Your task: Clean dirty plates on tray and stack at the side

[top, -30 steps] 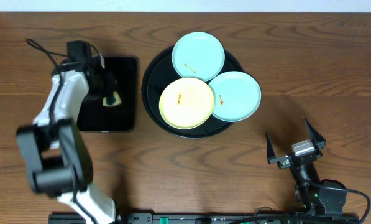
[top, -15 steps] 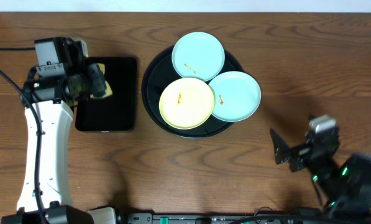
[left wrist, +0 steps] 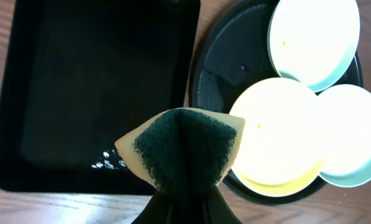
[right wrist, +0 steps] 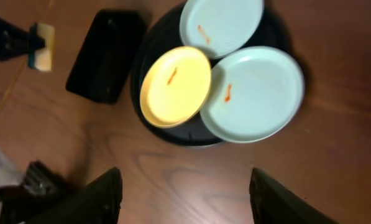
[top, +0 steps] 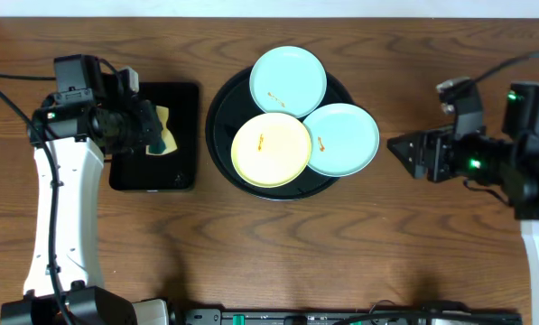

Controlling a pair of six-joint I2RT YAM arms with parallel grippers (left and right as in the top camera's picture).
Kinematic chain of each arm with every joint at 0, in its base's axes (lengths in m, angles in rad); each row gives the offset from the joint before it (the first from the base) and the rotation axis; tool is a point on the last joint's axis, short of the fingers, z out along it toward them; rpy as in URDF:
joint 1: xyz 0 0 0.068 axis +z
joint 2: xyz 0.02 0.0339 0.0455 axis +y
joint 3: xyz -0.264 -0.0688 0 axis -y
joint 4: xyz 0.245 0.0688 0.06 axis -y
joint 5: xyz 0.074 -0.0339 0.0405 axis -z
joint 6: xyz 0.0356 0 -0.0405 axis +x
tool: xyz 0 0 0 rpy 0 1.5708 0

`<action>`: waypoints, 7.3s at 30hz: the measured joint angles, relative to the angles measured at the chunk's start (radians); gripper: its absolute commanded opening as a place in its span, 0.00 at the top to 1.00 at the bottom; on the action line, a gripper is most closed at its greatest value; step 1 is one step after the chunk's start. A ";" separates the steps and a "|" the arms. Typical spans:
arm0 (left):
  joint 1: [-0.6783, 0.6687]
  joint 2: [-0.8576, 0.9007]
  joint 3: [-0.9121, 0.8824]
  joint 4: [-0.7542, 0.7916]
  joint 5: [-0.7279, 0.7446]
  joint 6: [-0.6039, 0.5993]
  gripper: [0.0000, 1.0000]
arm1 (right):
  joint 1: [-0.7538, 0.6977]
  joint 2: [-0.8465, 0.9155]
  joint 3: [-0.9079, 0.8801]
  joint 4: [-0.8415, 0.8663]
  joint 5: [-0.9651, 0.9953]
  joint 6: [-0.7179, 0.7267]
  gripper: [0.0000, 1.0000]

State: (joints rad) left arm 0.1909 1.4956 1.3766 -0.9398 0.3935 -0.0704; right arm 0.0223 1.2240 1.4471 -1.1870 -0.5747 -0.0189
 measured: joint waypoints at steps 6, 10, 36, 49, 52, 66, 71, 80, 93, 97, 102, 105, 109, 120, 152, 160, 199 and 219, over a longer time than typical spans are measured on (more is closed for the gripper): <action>0.044 0.073 0.002 0.009 0.008 0.000 0.92 | 0.216 0.072 0.000 0.083 0.137 0.075 0.35; 0.042 0.137 0.002 0.002 0.010 0.000 0.92 | 0.341 0.143 0.002 0.146 0.253 0.153 0.45; 0.035 0.152 0.002 -0.002 0.019 0.000 0.91 | 0.502 0.721 0.003 0.549 0.603 0.352 0.63; 0.035 0.152 0.002 -0.002 0.019 0.000 0.93 | 0.502 0.788 0.005 0.512 0.617 0.384 0.74; 0.035 0.152 0.002 -0.002 0.019 0.000 0.92 | 0.502 0.788 0.005 0.500 0.616 0.396 0.78; 0.035 0.152 0.002 -0.003 0.019 0.000 0.92 | 0.523 0.788 0.005 0.500 0.618 0.418 0.91; 0.035 0.152 0.002 -0.003 0.019 0.000 0.92 | 0.527 0.788 0.005 0.499 0.631 0.425 0.87; 0.035 0.152 0.002 -0.003 0.019 0.000 0.92 | 0.527 0.788 -0.014 0.504 0.636 0.428 0.99; 0.035 0.152 0.002 0.009 0.019 0.019 0.92 | 0.527 0.758 0.000 0.558 0.645 0.421 0.99; 0.033 0.152 0.002 0.034 0.019 0.027 0.93 | 0.534 0.703 0.012 0.560 0.706 0.412 0.99; -0.020 0.152 0.002 0.068 0.019 0.030 0.93 | 0.559 0.682 0.026 0.513 0.757 0.455 0.99; -0.102 0.152 0.002 0.103 0.019 0.034 0.93 | 0.566 0.687 0.025 0.496 0.766 0.487 0.99; -0.224 0.152 0.002 0.147 -0.006 0.027 0.92 | 0.567 0.687 0.025 0.476 0.761 0.507 0.99; -0.325 0.152 0.000 0.205 -0.054 -0.030 0.93 | 0.502 0.692 0.025 0.418 0.558 0.511 0.99; -0.476 0.152 -0.336 0.634 -0.033 -0.092 0.93 | 0.453 0.799 0.025 0.414 0.428 0.482 0.99; -0.507 0.192 -0.336 0.661 -0.031 -0.093 0.92 | 0.453 0.799 0.025 0.413 0.425 0.482 0.99; -0.522 0.350 -0.336 0.782 -0.022 -0.108 0.92 | 0.453 0.799 0.025 0.424 0.426 0.481 0.99; -0.522 0.368 -0.336 0.885 -0.073 -0.113 0.92 | 0.453 0.799 0.025 0.425 0.429 0.481 0.99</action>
State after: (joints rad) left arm -0.3313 1.8633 1.0401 -0.0547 0.3202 -0.1829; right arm 0.4751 2.0228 1.4723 -0.7620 -0.1459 0.4618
